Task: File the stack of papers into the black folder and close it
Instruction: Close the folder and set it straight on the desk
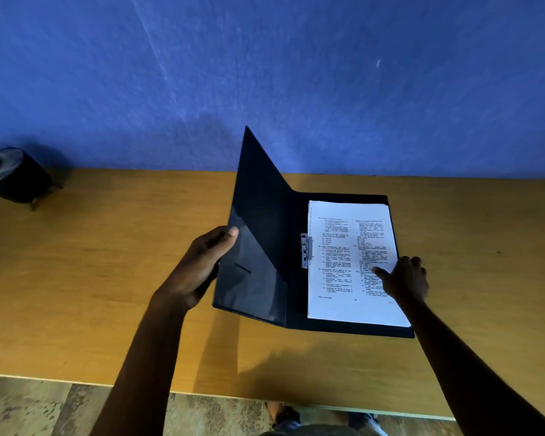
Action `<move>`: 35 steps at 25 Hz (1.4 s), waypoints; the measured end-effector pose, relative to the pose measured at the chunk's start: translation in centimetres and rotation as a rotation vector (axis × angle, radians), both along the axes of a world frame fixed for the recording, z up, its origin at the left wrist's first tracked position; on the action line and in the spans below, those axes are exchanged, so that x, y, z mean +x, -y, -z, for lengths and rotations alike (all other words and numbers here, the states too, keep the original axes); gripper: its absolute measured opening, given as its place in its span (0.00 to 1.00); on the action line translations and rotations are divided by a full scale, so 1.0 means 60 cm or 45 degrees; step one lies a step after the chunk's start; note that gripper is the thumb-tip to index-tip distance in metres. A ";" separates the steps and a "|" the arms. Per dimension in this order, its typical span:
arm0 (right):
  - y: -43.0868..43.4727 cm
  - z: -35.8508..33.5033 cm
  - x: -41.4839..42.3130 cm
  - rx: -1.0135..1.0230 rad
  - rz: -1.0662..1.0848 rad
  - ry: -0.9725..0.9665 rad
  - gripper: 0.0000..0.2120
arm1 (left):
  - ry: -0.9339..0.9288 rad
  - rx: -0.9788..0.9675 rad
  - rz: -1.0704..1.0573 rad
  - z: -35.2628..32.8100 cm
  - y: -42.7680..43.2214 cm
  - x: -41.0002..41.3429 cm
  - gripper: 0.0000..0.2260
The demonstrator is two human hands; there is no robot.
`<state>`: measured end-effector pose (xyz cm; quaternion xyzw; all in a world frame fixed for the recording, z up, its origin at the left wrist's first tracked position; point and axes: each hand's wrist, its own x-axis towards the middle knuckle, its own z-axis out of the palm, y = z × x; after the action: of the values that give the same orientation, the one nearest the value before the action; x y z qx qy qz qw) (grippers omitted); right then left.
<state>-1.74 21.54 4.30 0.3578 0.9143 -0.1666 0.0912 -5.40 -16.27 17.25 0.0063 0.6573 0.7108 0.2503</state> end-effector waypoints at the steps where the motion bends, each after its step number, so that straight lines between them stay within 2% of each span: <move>1: -0.001 0.001 0.002 -0.002 -0.014 -0.007 0.30 | -0.005 0.016 -0.010 -0.003 -0.023 0.003 0.23; 5: -0.027 0.001 0.010 -0.085 -0.060 -0.065 0.22 | 0.061 -0.062 -0.110 0.001 -0.098 0.002 0.27; 9: -0.049 -0.026 0.015 -0.345 -0.066 -0.305 0.13 | 0.090 -0.076 -0.219 0.029 -0.153 0.008 0.21; 11: -0.034 -0.068 0.010 -0.671 0.006 -0.491 0.16 | 0.106 -0.089 -0.244 0.039 -0.176 0.009 0.18; 14: 0.011 -0.145 0.007 -1.363 -0.053 -0.591 0.18 | 0.122 -0.109 -0.276 0.050 -0.208 0.009 0.13; 16: 0.026 -0.184 0.004 -1.535 -0.136 -0.629 0.23 | 0.149 -0.174 -0.273 0.060 -0.226 0.008 0.12; 18: 0.022 -0.208 0.001 -1.599 -0.139 -0.673 0.22 | 0.218 -0.235 -0.222 0.073 -0.241 0.007 0.15; 22: -0.022 -0.193 -0.001 -1.417 -0.022 -0.723 0.10 | 0.283 -0.376 -0.222 0.110 -0.257 0.007 0.21; 25: -0.060 -0.137 -0.001 -1.148 0.152 -0.680 0.15 | 0.191 -0.737 -0.363 0.146 -0.262 -0.001 0.24; 28: -0.085 -0.083 0.004 -0.753 0.225 -0.607 0.15 | 0.117 -1.090 -0.301 0.168 -0.267 -0.005 0.28; 31: -0.099 -0.040 0.004 -0.566 0.137 -0.534 0.13 | 0.144 -1.033 -0.301 0.174 -0.282 -0.013 0.34; 35: -0.098 -0.018 -0.005 -0.357 -0.169 -0.306 0.18 | 0.147 -1.051 -0.290 0.173 -0.304 -0.033 0.37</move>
<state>-2.01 27.42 5.41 0.2580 0.9081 -0.3274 0.0411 -7.39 1.98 6.88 -0.2068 0.8679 0.4107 0.1881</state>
